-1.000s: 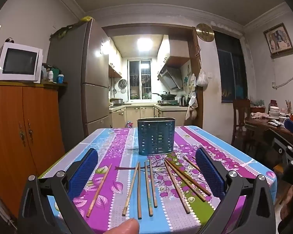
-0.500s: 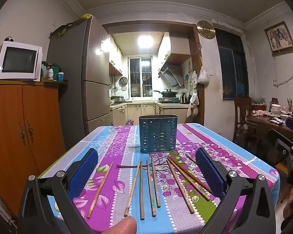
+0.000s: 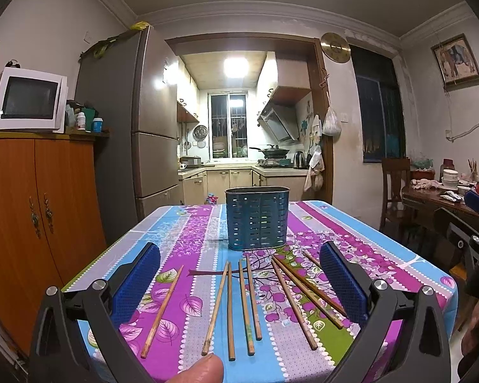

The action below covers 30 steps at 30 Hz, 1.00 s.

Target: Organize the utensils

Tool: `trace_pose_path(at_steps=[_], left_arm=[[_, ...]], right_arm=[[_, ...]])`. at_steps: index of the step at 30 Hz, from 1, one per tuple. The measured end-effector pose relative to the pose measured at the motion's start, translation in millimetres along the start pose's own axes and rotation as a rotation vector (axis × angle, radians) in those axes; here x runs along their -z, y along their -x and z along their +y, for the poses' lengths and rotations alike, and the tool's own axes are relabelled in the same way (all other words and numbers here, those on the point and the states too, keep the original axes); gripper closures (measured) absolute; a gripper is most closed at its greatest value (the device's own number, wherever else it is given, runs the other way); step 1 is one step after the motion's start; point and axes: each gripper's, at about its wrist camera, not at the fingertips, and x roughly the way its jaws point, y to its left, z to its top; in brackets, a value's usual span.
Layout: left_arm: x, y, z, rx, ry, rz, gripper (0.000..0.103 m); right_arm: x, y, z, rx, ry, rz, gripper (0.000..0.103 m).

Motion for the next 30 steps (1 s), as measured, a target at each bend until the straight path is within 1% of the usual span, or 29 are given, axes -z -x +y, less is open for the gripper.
trace_pose_path(at_steps=[30], left_arm=[[1.4,-4.5,-0.1,-0.008,-0.017,0.010,0.003]], right_arm=[[0.9,-5.8,-3.1,-0.003,-0.005,0.010,0.005]])
